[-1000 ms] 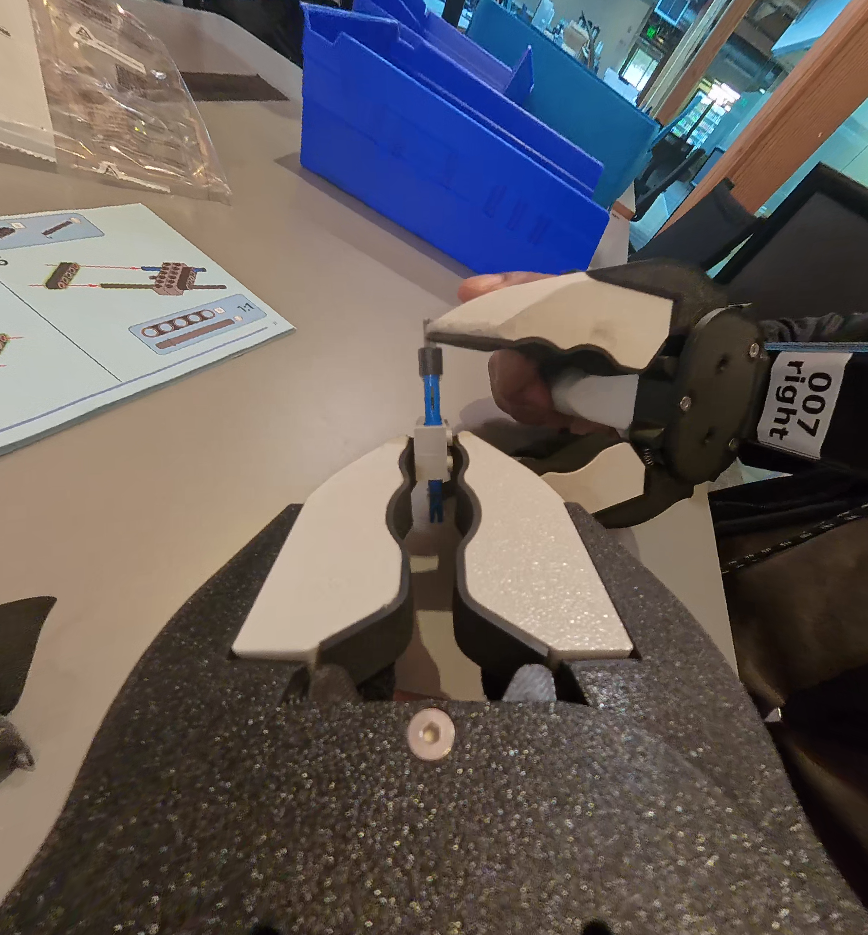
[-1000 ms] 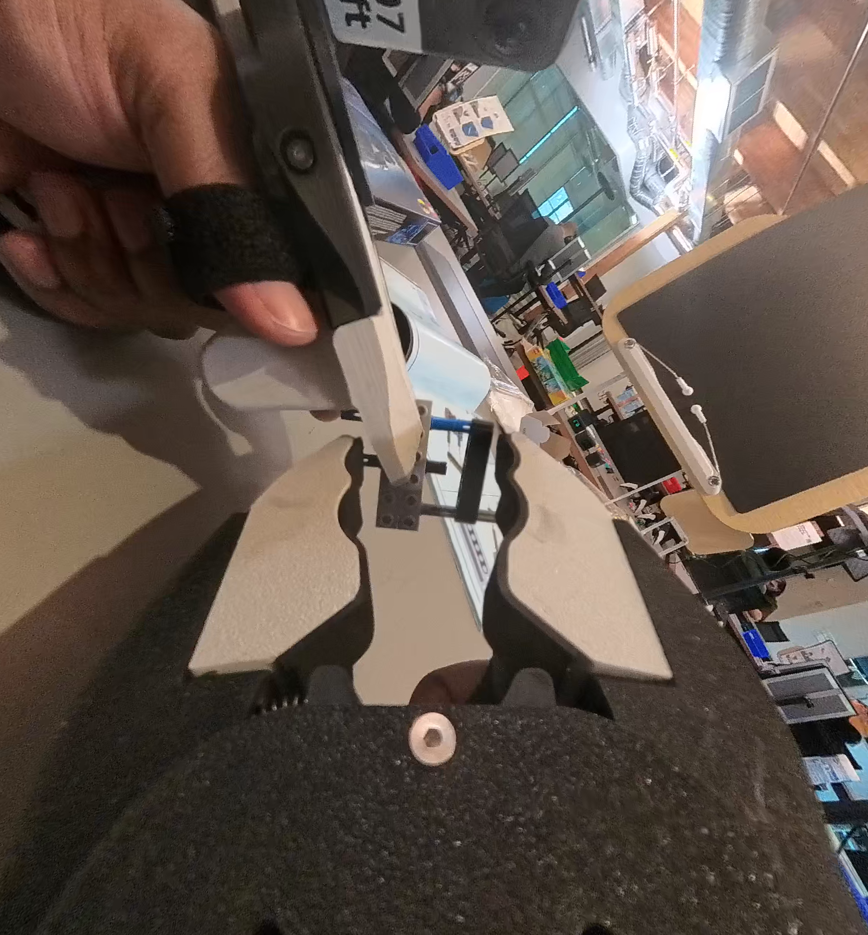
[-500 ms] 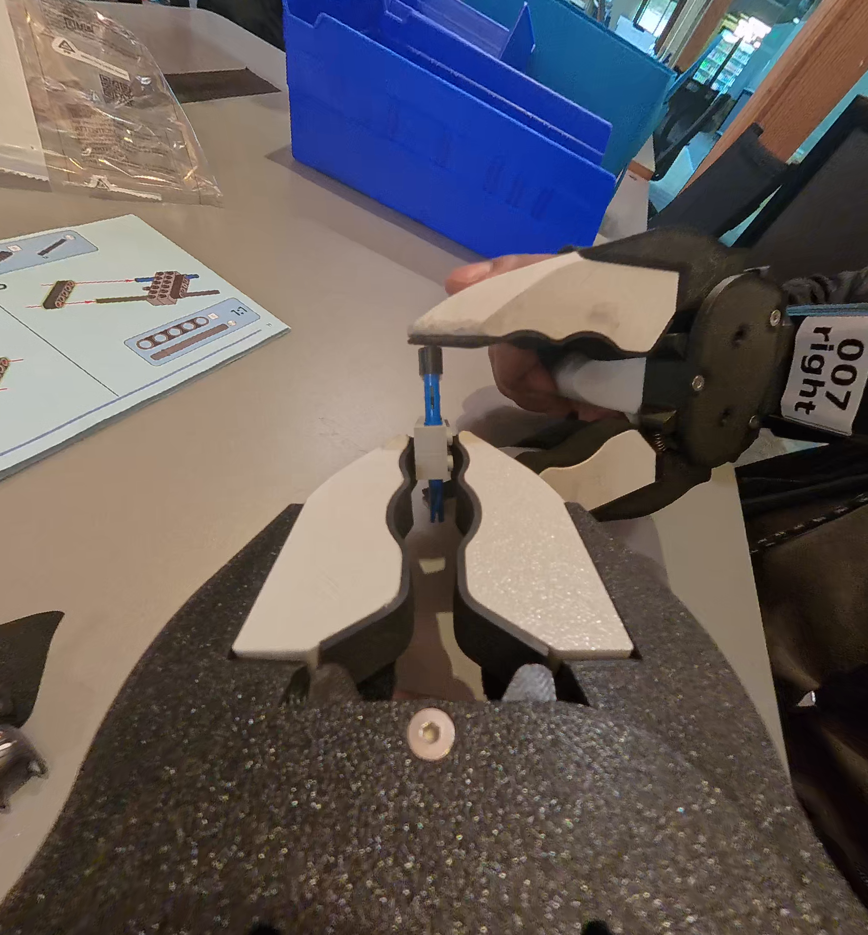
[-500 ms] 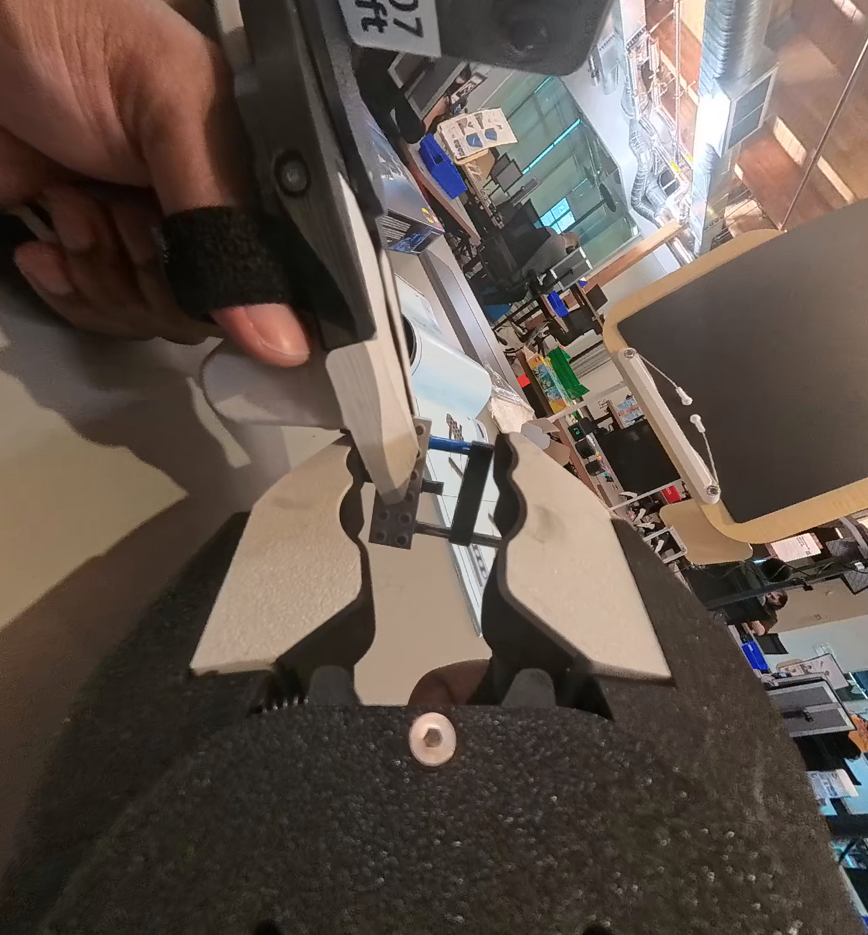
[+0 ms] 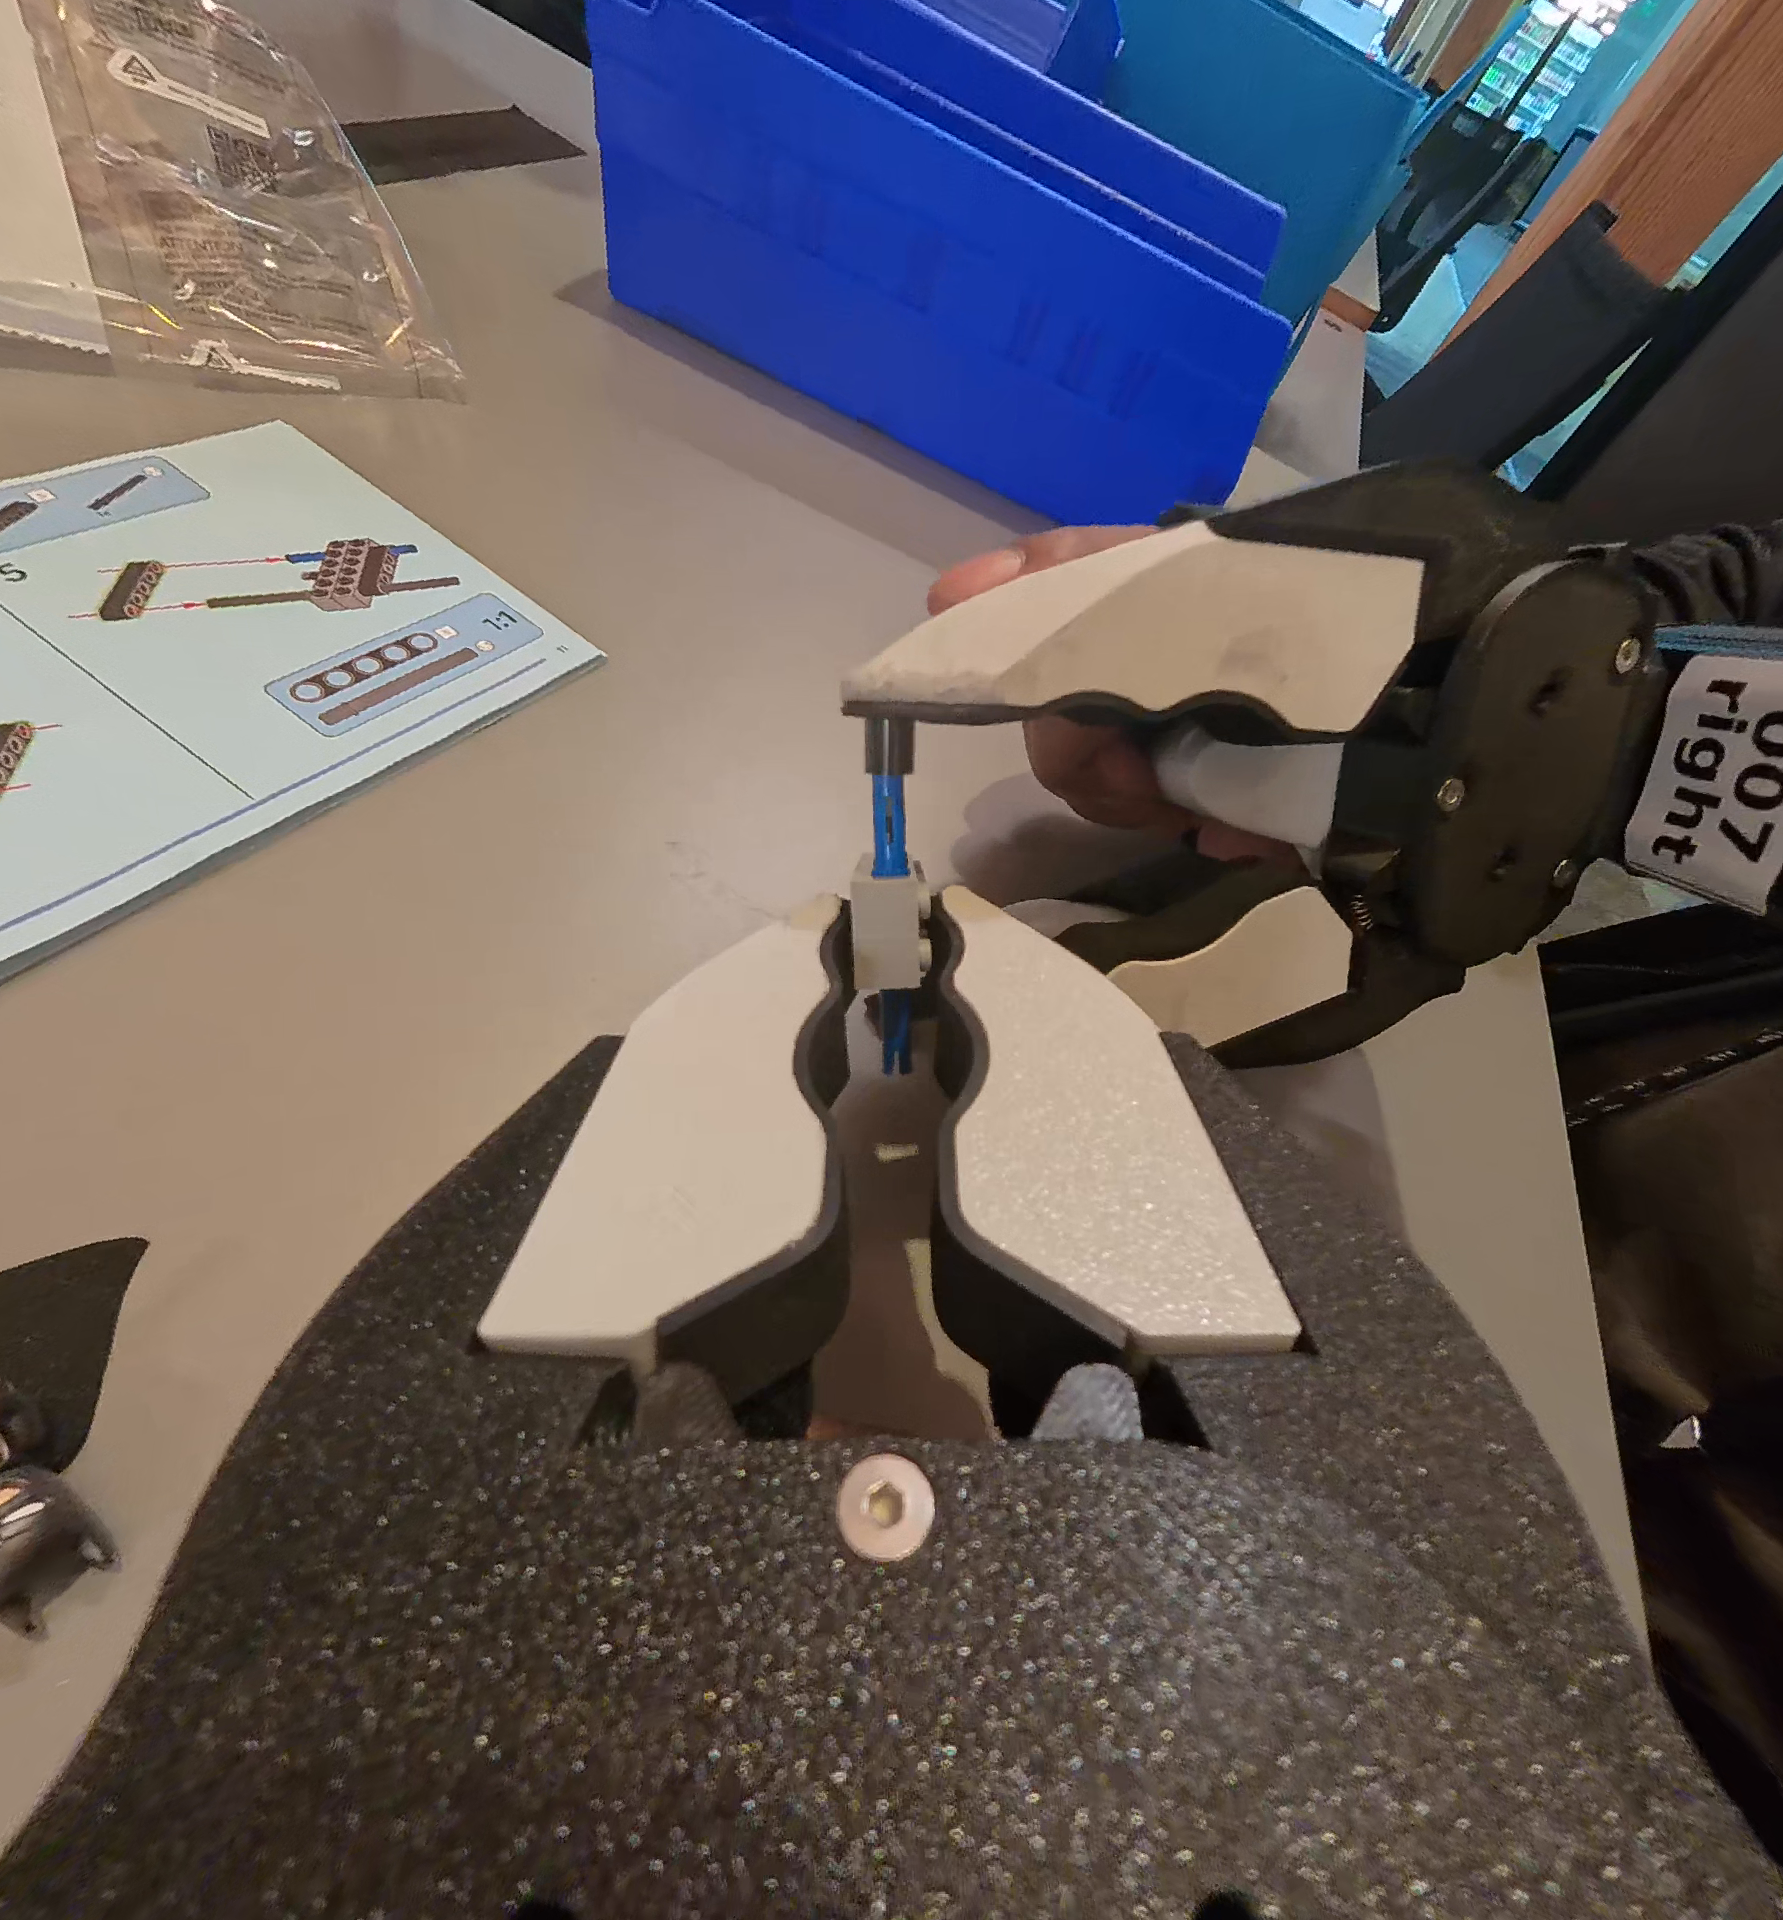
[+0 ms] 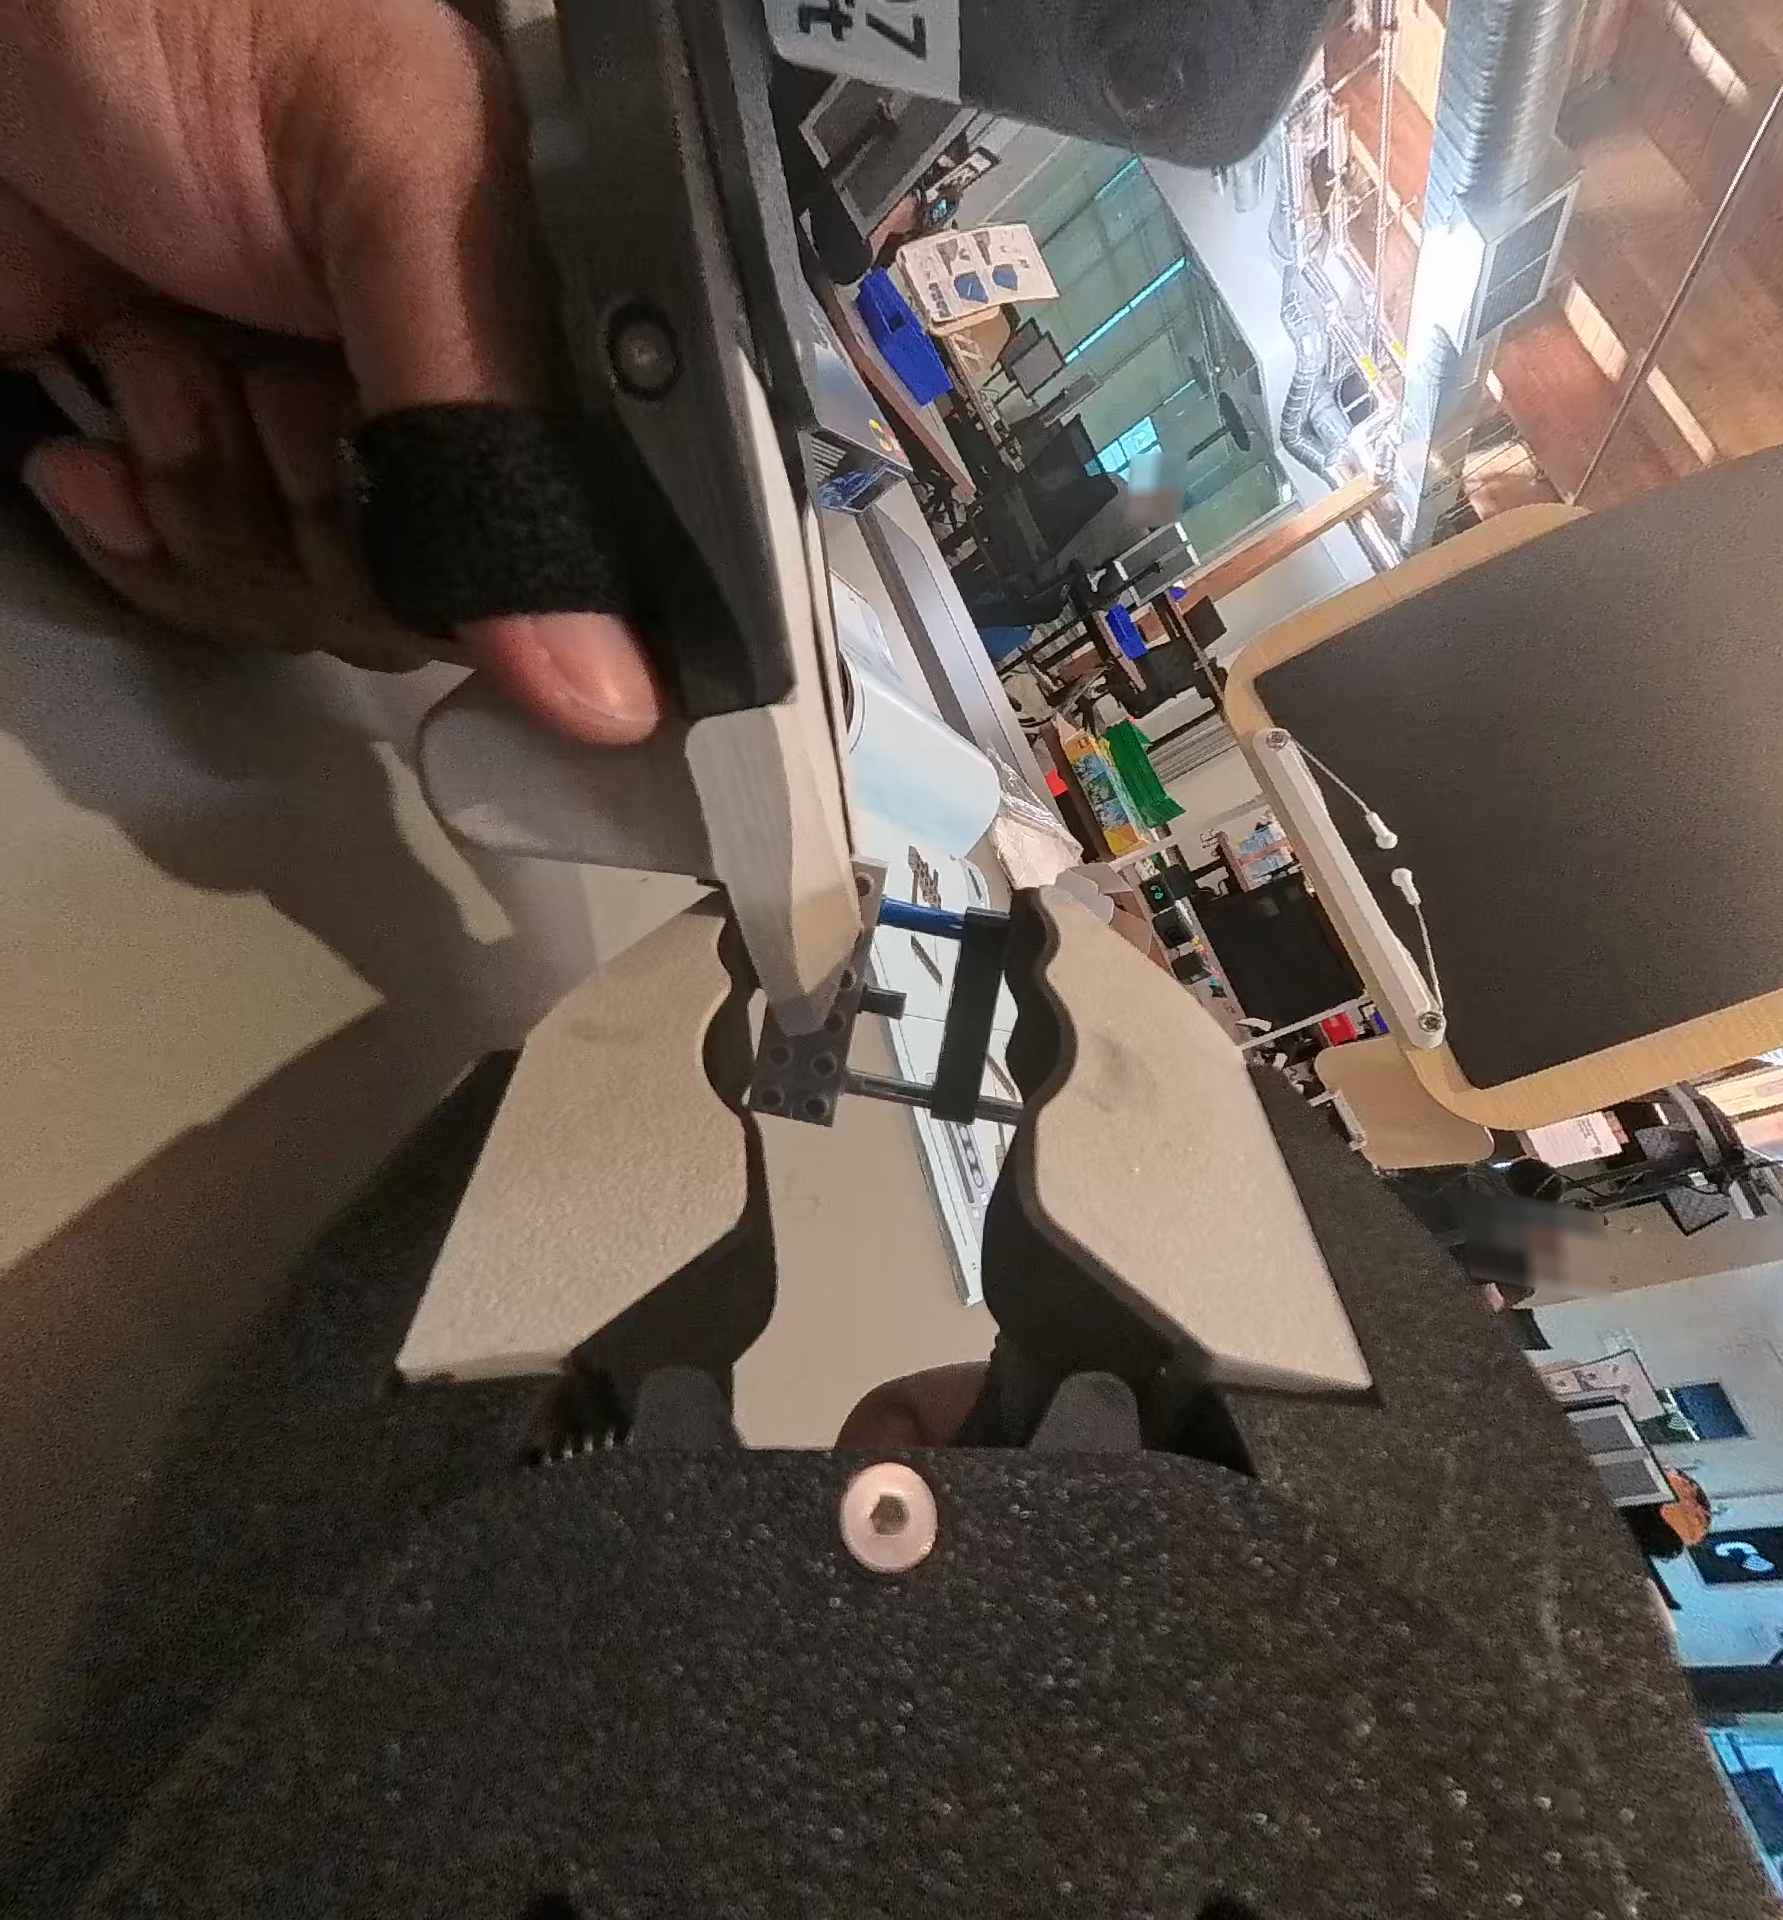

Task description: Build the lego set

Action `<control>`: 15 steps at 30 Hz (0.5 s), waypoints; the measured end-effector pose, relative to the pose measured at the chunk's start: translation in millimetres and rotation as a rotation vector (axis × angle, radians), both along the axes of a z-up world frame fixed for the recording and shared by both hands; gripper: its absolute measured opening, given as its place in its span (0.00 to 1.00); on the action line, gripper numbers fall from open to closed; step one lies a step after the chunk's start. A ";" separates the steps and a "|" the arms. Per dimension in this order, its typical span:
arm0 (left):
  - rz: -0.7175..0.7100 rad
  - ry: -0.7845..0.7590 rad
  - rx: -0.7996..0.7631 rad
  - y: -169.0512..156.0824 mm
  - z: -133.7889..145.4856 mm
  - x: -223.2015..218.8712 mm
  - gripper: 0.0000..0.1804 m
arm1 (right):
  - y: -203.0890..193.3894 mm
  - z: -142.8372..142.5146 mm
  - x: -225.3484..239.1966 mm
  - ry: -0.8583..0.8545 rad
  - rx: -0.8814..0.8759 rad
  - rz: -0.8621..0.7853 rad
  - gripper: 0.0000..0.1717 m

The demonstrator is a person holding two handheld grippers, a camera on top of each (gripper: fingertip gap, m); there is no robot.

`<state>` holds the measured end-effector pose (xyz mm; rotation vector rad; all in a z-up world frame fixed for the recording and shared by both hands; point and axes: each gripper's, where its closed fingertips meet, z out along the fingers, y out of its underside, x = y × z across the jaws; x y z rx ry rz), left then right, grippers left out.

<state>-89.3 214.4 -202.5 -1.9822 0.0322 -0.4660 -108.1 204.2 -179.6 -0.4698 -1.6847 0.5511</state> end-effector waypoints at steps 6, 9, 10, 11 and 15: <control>0.001 0.010 0.002 -0.2 0.1 0.4 0.07 | 0.0 -1.1 0.3 -0.020 -0.042 0.004 0.28; 0.002 0.016 -0.001 -0.1 -0.4 0.6 0.07 | 0.3 -1.8 0.5 -0.026 -0.050 0.009 0.28; 0.003 0.018 -0.002 0.0 -0.5 0.7 0.07 | 0.4 -2.0 0.6 -0.027 -0.054 0.009 0.28; 0.004 0.019 -0.002 0.0 -0.7 0.7 0.07 | 0.4 -2.2 0.5 -0.030 -0.057 0.010 0.28; 0.004 0.022 -0.003 0.0 -0.7 0.6 0.07 | 0.6 -2.5 0.4 -0.032 -0.067 0.008 0.29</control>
